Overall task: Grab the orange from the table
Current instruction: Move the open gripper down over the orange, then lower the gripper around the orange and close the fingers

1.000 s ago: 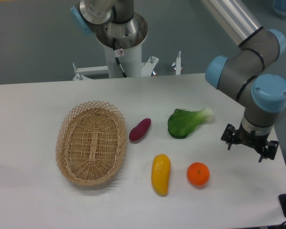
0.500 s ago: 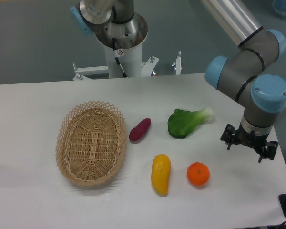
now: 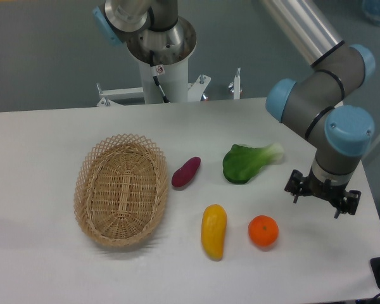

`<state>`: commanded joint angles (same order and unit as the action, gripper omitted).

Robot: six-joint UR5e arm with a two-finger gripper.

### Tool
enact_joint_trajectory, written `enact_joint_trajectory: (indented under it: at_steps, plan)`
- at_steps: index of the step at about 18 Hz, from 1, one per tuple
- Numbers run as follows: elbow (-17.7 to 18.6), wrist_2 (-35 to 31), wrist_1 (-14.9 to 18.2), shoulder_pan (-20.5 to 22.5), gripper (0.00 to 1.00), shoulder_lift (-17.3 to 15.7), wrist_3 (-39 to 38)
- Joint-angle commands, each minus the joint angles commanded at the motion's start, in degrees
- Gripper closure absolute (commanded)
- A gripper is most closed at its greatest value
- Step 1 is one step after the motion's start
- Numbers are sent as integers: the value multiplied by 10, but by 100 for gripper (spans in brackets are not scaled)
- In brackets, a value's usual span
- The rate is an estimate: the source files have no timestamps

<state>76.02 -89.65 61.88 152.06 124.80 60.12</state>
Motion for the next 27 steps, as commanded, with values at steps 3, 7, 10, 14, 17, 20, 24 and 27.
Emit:
enact_joint_trajectory:
  at_steps: [3, 7, 10, 14, 17, 20, 24, 27]
  plan:
    - [12, 1, -1, -7, 0, 2, 6]
    - [20, -1, -2, -17, 0, 9, 6]
    - [19, 0, -1, -27, 0, 19, 1]
    - [20, -1, -2, -40, 0, 26, -3]
    - [23, 0, -9, -46, 0, 28, -2]
    - [29, 0, -10, -52, 0, 28, -1]
    - [30, -1, -11, -54, 0, 36, -2]
    - [35, -5, -14, -61, 0, 43, -1]
